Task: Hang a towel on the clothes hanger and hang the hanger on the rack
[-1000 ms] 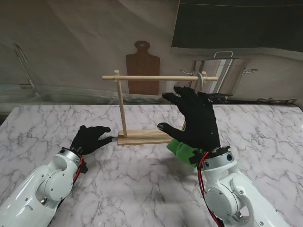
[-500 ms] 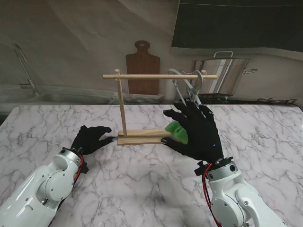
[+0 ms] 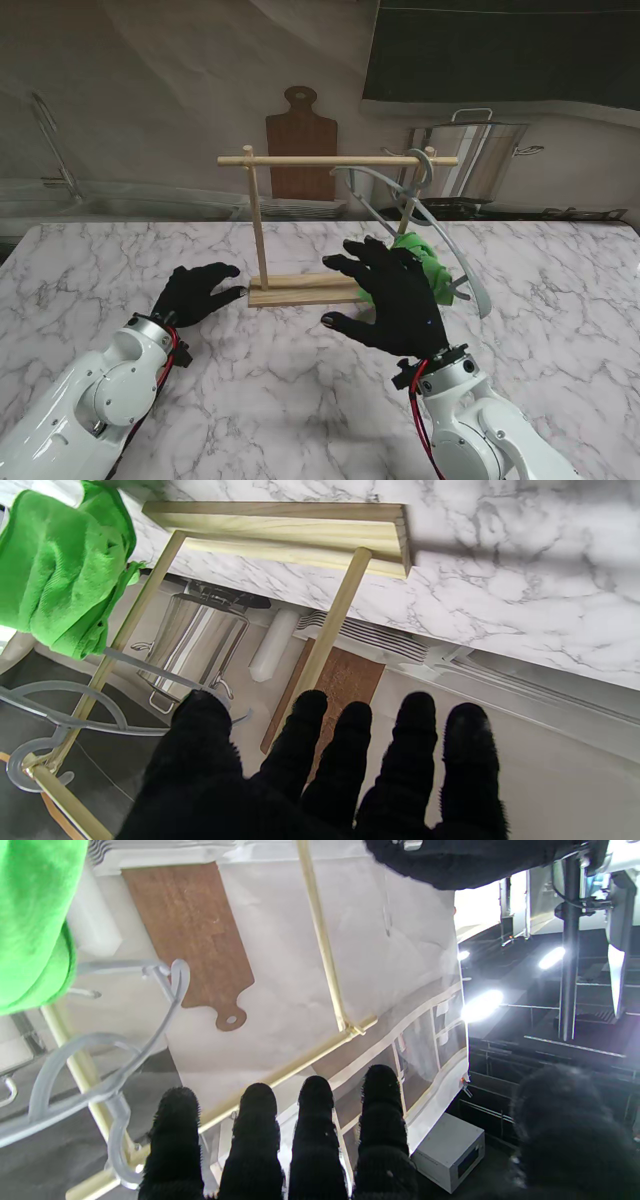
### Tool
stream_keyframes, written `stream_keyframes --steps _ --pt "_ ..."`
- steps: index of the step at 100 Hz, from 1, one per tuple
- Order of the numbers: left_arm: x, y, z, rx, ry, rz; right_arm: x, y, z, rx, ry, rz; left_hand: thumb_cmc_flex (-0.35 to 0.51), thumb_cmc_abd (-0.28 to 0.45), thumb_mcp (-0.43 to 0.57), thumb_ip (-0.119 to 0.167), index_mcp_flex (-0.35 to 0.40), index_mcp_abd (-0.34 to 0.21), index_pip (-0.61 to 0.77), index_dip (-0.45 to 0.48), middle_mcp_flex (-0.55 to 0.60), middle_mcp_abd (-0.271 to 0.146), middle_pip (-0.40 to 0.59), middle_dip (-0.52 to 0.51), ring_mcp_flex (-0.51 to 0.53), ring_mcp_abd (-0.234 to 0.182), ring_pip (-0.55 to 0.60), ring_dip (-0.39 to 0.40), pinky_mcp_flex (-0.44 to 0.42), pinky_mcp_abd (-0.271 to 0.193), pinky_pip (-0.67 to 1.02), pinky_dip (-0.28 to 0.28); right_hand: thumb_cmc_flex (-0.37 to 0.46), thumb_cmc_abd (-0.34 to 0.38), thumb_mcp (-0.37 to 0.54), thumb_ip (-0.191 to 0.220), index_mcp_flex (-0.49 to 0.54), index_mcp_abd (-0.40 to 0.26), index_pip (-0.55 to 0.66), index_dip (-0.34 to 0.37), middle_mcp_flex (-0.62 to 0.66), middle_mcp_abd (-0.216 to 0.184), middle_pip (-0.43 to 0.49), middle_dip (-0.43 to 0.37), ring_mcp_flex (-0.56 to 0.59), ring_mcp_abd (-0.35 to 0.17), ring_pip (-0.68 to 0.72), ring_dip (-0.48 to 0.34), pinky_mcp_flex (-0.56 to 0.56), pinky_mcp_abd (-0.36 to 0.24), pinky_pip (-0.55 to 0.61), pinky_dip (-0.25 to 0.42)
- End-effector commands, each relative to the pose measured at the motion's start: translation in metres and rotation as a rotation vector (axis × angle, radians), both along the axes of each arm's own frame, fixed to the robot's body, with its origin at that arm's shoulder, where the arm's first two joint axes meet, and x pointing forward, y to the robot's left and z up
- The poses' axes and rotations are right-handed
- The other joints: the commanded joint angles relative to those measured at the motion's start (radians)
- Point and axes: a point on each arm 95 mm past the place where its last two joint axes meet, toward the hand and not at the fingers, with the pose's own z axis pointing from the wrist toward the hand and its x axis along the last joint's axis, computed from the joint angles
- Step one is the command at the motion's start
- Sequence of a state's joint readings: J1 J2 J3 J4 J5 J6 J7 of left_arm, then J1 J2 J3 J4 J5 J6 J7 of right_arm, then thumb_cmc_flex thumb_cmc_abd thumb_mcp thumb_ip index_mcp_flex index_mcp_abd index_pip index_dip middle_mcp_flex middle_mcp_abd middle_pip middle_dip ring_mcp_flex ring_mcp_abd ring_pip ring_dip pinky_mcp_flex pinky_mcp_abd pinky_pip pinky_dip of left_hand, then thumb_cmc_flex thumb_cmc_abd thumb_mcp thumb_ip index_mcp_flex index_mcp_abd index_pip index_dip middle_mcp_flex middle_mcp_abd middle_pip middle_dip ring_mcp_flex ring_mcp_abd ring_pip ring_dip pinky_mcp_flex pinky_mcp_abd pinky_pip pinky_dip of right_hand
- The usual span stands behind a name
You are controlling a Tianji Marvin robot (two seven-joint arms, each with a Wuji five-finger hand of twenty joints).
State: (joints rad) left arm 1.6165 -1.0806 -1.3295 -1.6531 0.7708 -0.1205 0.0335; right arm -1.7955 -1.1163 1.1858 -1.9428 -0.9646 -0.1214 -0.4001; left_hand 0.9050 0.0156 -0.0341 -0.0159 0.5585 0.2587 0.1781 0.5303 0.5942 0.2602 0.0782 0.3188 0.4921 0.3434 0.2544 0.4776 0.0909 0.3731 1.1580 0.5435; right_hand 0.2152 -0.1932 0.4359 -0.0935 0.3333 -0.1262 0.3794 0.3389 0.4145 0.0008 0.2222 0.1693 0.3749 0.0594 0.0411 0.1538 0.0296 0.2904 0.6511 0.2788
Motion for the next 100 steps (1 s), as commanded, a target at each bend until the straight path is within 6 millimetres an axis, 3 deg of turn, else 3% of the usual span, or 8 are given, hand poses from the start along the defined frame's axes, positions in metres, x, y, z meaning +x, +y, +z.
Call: stream_keyframes --steps 1,39,60,100 --pt "-0.003 -0.007 0.0 -0.025 0.009 -0.018 0.005 0.0 -0.01 -0.007 0.034 0.012 0.022 0.054 -0.004 -0.003 -0.028 -0.003 -0.017 -0.021 -0.046 0.002 -0.02 -0.023 -0.033 -0.02 -0.021 -0.023 -0.005 -0.011 -0.508 -0.024 -0.012 0.045 -0.018 0.026 -0.034 -0.007 -0.017 -0.001 -0.02 -0.006 0.016 0.005 0.016 -0.027 0.005 -0.006 0.003 -0.017 0.016 0.014" --pt "-0.005 -0.019 -0.002 -0.151 0.045 -0.049 0.044 -0.007 -0.059 0.079 0.236 0.019 0.023 0.06 -0.004 -0.004 -0.044 0.0 -0.023 -0.026 -0.091 0.01 -0.025 -0.042 -0.064 -0.019 -0.031 -0.039 -0.013 -0.031 -0.526 -0.04 -0.006 0.106 -0.068 0.024 -0.098 -0.022 0.005 0.011 -0.058 -0.046 0.048 0.02 0.004 -0.062 0.012 -0.011 -0.001 -0.037 0.041 0.0" --pt "-0.003 -0.024 -0.006 -0.195 0.075 -0.06 0.054 -0.016 -0.08 0.144 0.373 -0.022 0.024 0.064 -0.003 -0.004 -0.057 0.003 -0.028 -0.029 -0.097 0.009 -0.024 -0.045 -0.072 -0.02 -0.033 -0.044 -0.015 -0.04 -0.533 -0.045 -0.005 0.126 -0.096 0.025 -0.127 -0.031 0.028 0.015 -0.075 -0.059 0.067 0.027 -0.008 -0.068 0.018 -0.012 -0.011 -0.045 0.042 -0.01" --pt "0.002 -0.028 -0.01 -0.235 0.095 -0.067 0.067 -0.035 -0.095 0.227 0.468 -0.057 0.026 0.07 -0.004 -0.003 -0.084 0.016 -0.039 -0.036 -0.093 0.009 -0.017 -0.038 -0.073 -0.021 -0.024 -0.04 -0.013 -0.045 -0.53 -0.042 0.014 0.124 -0.109 0.027 -0.123 -0.038 0.038 0.006 -0.063 -0.067 0.062 0.022 -0.007 -0.073 0.023 -0.01 -0.012 -0.046 0.036 -0.013"
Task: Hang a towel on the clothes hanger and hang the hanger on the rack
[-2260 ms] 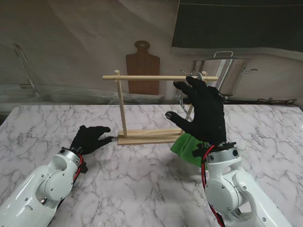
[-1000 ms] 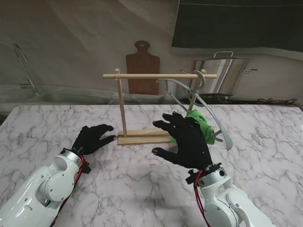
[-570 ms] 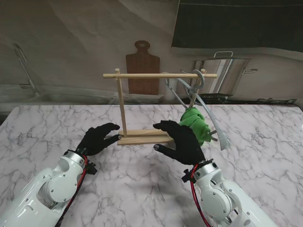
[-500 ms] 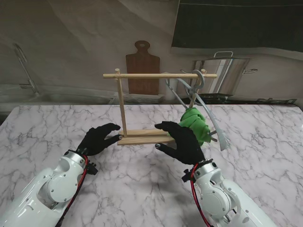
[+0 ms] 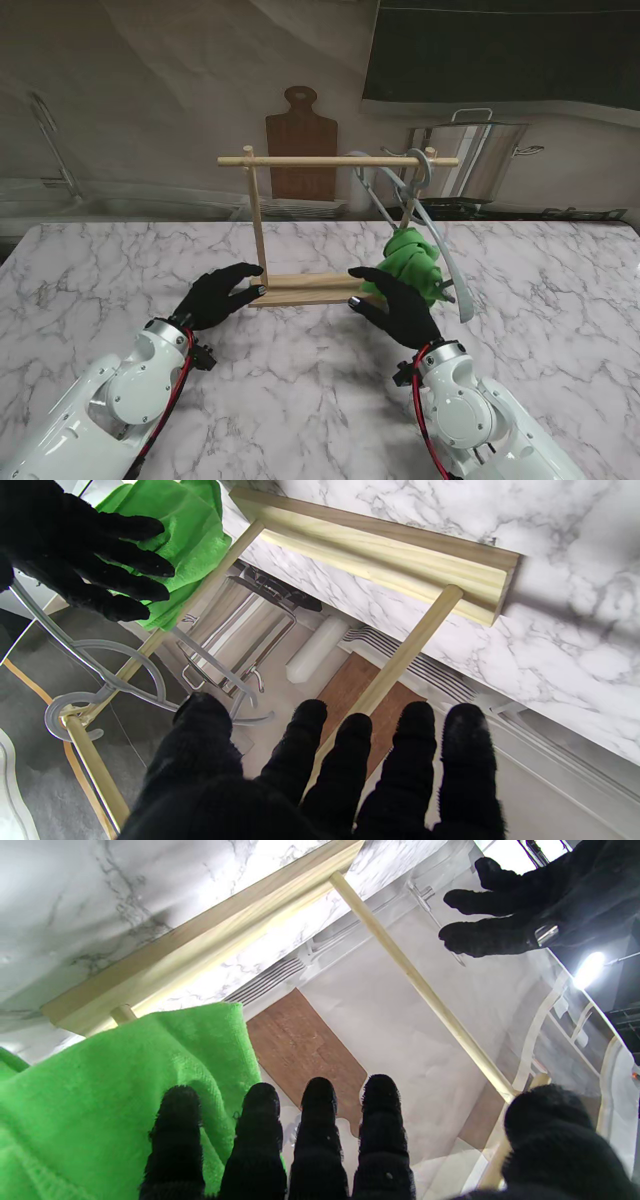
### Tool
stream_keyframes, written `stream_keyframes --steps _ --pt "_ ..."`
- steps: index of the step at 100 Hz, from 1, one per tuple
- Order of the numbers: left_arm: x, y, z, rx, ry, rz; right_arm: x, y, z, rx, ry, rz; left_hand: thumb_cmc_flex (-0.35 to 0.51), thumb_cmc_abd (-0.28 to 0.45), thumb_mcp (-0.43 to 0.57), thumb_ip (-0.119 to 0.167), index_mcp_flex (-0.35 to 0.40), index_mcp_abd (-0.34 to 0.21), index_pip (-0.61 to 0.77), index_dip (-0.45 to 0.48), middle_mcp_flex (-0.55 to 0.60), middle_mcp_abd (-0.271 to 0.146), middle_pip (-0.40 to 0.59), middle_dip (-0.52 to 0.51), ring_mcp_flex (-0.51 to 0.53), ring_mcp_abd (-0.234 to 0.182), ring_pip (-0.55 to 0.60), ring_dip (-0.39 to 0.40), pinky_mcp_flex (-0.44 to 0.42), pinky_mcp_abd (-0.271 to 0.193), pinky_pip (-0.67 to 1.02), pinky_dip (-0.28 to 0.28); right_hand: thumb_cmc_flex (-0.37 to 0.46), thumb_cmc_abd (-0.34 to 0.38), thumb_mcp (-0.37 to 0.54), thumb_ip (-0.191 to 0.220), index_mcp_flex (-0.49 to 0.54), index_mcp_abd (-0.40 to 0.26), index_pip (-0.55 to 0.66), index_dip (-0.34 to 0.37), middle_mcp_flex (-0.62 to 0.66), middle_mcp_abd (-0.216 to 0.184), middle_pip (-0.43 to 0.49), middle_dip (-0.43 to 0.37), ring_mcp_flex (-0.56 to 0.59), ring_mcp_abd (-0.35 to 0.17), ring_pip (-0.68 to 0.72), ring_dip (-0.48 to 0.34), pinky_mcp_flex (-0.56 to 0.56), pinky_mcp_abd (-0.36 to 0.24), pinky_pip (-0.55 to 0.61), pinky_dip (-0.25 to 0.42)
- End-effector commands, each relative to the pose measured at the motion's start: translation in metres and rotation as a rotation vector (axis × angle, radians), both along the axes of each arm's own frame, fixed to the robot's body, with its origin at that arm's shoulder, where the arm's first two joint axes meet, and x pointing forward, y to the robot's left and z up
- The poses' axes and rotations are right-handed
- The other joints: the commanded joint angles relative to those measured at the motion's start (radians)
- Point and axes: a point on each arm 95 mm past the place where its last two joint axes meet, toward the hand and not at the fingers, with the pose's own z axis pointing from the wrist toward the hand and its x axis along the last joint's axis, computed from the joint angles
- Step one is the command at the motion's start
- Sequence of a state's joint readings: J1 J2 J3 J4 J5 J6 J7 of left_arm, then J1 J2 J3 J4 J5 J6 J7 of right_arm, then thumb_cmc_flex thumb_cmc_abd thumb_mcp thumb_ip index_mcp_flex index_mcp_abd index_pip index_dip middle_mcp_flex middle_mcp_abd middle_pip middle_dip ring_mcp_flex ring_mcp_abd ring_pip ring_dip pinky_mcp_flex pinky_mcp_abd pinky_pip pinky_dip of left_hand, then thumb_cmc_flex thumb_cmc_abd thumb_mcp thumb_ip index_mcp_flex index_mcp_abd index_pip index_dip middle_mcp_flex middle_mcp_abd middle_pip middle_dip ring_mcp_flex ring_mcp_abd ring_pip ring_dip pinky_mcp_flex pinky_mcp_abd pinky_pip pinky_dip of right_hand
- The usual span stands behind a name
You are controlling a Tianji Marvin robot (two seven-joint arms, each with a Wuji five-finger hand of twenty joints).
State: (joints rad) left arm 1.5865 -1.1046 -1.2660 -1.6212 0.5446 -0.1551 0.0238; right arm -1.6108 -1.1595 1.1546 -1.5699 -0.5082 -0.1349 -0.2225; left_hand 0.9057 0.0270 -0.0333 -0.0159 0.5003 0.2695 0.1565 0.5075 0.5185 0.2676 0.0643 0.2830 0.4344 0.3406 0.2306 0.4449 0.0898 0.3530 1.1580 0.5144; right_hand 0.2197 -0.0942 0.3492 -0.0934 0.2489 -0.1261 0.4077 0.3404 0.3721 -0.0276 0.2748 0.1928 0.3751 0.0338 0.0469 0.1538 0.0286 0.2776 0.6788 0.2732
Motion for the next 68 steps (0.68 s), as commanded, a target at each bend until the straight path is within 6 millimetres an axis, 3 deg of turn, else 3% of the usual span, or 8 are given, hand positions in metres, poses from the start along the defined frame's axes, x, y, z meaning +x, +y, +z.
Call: stream_keyframes --steps 1,68 --pt "0.001 -0.002 -0.002 0.003 0.013 -0.013 0.003 -0.003 -0.001 0.005 0.007 -0.005 0.026 0.058 -0.004 -0.003 -0.025 0.004 -0.017 -0.013 -0.017 0.001 -0.003 -0.002 -0.015 -0.019 0.0 -0.007 -0.013 -0.024 -0.53 -0.013 0.009 0.025 -0.023 0.026 -0.038 -0.038 0.01 0.004 -0.02 -0.038 0.009 -0.002 -0.007 -0.047 0.017 -0.01 -0.01 -0.033 0.009 -0.008" --pt "0.015 0.002 -0.002 0.004 0.028 0.001 0.014 -0.005 0.01 0.028 -0.003 0.027 0.027 0.06 -0.005 -0.003 -0.029 0.007 -0.018 -0.017 -0.013 0.005 -0.003 0.005 -0.016 -0.015 0.002 -0.005 -0.018 -0.024 -0.529 -0.01 0.019 0.02 -0.031 0.029 -0.034 -0.046 0.011 -0.008 -0.008 -0.042 0.0 -0.005 -0.003 -0.048 0.015 -0.009 -0.007 -0.029 0.0 -0.006"
